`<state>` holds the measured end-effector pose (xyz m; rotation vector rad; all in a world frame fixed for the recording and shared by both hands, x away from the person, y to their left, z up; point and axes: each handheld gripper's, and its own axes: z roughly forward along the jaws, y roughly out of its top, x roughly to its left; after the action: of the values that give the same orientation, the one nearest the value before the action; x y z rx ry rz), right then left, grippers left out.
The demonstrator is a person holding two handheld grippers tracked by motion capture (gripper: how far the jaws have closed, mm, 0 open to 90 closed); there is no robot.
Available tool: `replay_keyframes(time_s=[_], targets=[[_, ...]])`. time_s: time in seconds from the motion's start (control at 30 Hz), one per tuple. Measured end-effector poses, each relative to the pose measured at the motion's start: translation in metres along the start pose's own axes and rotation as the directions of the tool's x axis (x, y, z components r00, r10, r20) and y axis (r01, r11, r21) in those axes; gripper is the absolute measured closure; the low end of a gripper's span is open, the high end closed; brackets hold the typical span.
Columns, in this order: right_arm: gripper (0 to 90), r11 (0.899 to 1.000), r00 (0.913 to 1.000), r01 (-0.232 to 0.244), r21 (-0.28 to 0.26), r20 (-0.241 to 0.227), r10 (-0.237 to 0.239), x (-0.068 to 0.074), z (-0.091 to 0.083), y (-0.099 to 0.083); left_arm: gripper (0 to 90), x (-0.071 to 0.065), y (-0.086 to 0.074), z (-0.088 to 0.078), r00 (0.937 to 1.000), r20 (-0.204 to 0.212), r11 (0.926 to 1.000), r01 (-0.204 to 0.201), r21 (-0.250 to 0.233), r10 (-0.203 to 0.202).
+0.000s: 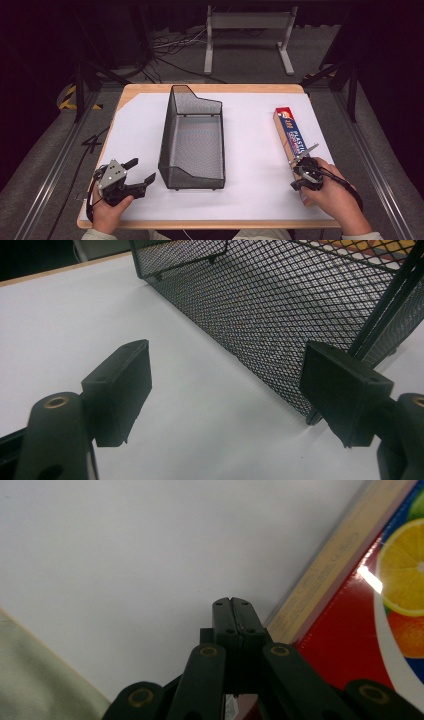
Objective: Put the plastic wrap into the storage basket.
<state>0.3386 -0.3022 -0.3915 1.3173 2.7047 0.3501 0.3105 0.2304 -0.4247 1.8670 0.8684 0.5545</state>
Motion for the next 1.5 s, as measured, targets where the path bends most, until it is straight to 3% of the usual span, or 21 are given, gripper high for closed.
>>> replay_keyframes(time_s=[0.33, 0.5, 0.53, 0.6, 0.63, 0.7, 0.77, 0.83, 0.93, 1.0, 1.03, 1.07, 1.1, 1.13, 1.17, 1.2, 1.23, 1.3, 1.4, 1.5], targets=[[90.0, 0.998, 0.9979, -0.058, 0.013, 0.031, 0.057, -0.012, -0.004, -0.009, 21.9, -0.001, 0.000, 0.001, 1.0000, 0.000, 1.0000, 0.001, 0.001, -0.001], [90.0, 0.999, 0.9987, -0.051, 0.017, 0.005, 0.051, -0.013, -0.003, -0.010, 21.9, 0.000, 0.000, 0.001, 1.0000, 0.000, 1.0000, 0.001, 0.002, -0.001], [90.0, 0.999, 0.9988, -0.049, 0.007, 0.001, 0.049, -0.013, -0.004, -0.010, 21.9, 0.000, 0.000, 0.002, 1.0000, 0.000, 1.0000, 0.001, 0.001, -0.001], [89.7, 0.997, 0.9983, -0.031, -0.063, -0.051, 0.028, -0.012, -0.012, -0.010, 21.9, 0.000, 0.000, 0.002, 1.0000, 0.000, 1.0000, 0.000, 0.003, 0.000], [89.7, 0.997, 0.9983, -0.031, -0.063, -0.051, 0.028, -0.012, -0.012, -0.010, 21.9, 0.000, 0.000, 0.002, 1.0000, 0.000, 1.0000, 0.000, 0.003, 0.000], [82.8, 0.991, 0.9966, -0.030, -0.134, -0.080, 0.019, -0.011, -0.020, -0.009, 21.9, -0.001, 0.000, 0.003, 1.0000, 0.001, 1.0000, 0.003, 0.004, -0.003], [80.6, 0.980, 0.9948, -0.038, -0.193, -0.100, 0.019, -0.010, -0.026, -0.009, 21.8, -0.001, 0.000, 0.002, 1.0000, -0.001, 1.0000, 0.001, 0.005, -0.001], [72.2, 0.968, 0.9927, -0.053, -0.243, -0.118, 0.024, -0.009, -0.031, -0.009, 21.9, -0.001, 0.000, 0.002, 1.0000, 0.000, 1.0000, 0.004, 0.005, -0.004], [63.4, 0.943, 0.9894, -0.070, -0.326, -0.144, 0.023, -0.009, -0.037, -0.009, 21.8, -0.001, 0.000, 0.002, 1.0000, -0.002, 1.0000, 0.003, 0.004, -0.003], [58.7, 0.917, 0.9894, -0.073, -0.393, -0.144, 0.017, -0.009, -0.041, -0.009, 21.8, -0.001, 0.000, 0.002, 1.0000, -0.003, 1.0000, 0.005, 0.003, -0.005], [56.9, 0.901, 0.9875, -0.085, -0.426, -0.157, 0.019, -0.009, -0.043, -0.010, 21.8, 0.000, 0.000, 0.002, 1.0000, -0.004, 1.0000, 0.005, 0.004, -0.005], [53.6, 0.878, 0.9881, -0.088, -0.471, -0.153, 0.017, -0.010, -0.045, -0.010, 21.8, 0.000, 0.000, 0.002, 1.0000, -0.004, 1.0000, 0.006, 0.004, -0.006], [53.4, 0.864, 0.9888, -0.093, -0.495, -0.147, 0.023, -0.010, -0.047, -0.010, 21.8, 0.000, 0.000, 0.002, 1.0000, -0.004, 1.0000, 0.006, 0.004, -0.006], [53.4, 0.851, 0.9879, -0.109, -0.514, -0.151, 0.035, -0.011, -0.048, -0.010, 21.8, -0.001, 0.000, 0.002, 1.0000, -0.004, 1.0000, 0.005, 0.007, -0.005], [53.4, 0.851, 0.9879, -0.109, -0.514, -0.151, 0.035, -0.011, -0.048, -0.010, 21.8, -0.001, 0.000, 0.002, 1.0000, -0.004, 1.0000, 0.005, 0.007, -0.005], [49.9, 0.824, 0.9869, -0.140, -0.549, -0.145, 0.071, -0.013, -0.050, -0.010, 21.8, 0.000, 0.000, 0.002, 1.0000, -0.004, 1.0000, 0.005, 0.007, -0.005], [49.9, 0.824, 0.9869, -0.140, -0.549, -0.145, 0.071, -0.013, -0.050, -0.010, 21.8, 0.000, 0.000, 0.002, 1.0000, -0.004, 1.0000, 0.005, 0.007, -0.005], [43.6, 0.793, 0.9850, -0.164, -0.587, -0.140, 0.101, -0.017, -0.051, -0.008, 21.9, 0.000, 0.000, 0.002, 0.9999, -0.009, 1.0000, 0.007, 0.006, -0.007], [35.8, 0.780, 0.9893, -0.146, -0.608, -0.085, 0.119, -0.023, -0.053, -0.003, 21.8, -0.001, 0.000, 0.003, 0.9999, -0.009, 0.9999, 0.008, 0.007, -0.008], [29.1, 0.784, 0.9815, -0.189, -0.591, -0.090, 0.169, -0.029, -0.053, 0.003, 21.8, -0.001, 0.000, 0.004, 0.9999, -0.009, 0.9999, 0.007, 0.012, -0.007]])
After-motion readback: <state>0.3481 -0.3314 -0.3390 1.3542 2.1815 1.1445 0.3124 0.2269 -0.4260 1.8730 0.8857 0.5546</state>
